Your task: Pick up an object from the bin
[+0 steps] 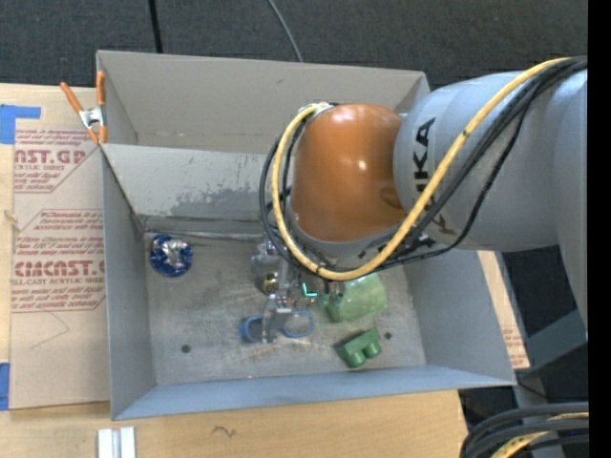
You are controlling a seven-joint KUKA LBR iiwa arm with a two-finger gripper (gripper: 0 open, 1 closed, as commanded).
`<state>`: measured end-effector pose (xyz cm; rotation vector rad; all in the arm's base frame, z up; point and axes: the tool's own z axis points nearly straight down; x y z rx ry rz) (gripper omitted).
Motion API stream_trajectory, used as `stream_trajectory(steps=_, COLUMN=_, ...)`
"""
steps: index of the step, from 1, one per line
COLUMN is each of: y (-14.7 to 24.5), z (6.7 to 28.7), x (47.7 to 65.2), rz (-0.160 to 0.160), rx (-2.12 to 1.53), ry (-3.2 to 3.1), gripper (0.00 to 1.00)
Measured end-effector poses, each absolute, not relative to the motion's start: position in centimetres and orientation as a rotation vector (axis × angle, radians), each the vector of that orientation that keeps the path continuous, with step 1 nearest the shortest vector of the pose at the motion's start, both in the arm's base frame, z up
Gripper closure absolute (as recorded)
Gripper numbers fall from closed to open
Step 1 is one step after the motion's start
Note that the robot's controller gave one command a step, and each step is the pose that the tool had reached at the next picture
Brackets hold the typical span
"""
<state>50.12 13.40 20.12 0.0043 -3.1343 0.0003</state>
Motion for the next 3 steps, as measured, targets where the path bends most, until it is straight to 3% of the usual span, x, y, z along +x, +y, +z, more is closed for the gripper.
stream_trajectory(steps=1, y=9.8, z=8.6, x=53.0, rz=0.002, rx=-0.243, ry=-3.128, gripper=0.00)
stream_trajectory(steps=2, y=9.9, z=9.0, x=53.2, rz=-0.003, rx=-0.240, ry=-3.130, gripper=1.00)
stream_trajectory(steps=3, y=9.8, z=24.2, x=51.8, rz=-0.002, rx=0.040, ry=-3.150, gripper=1.00)
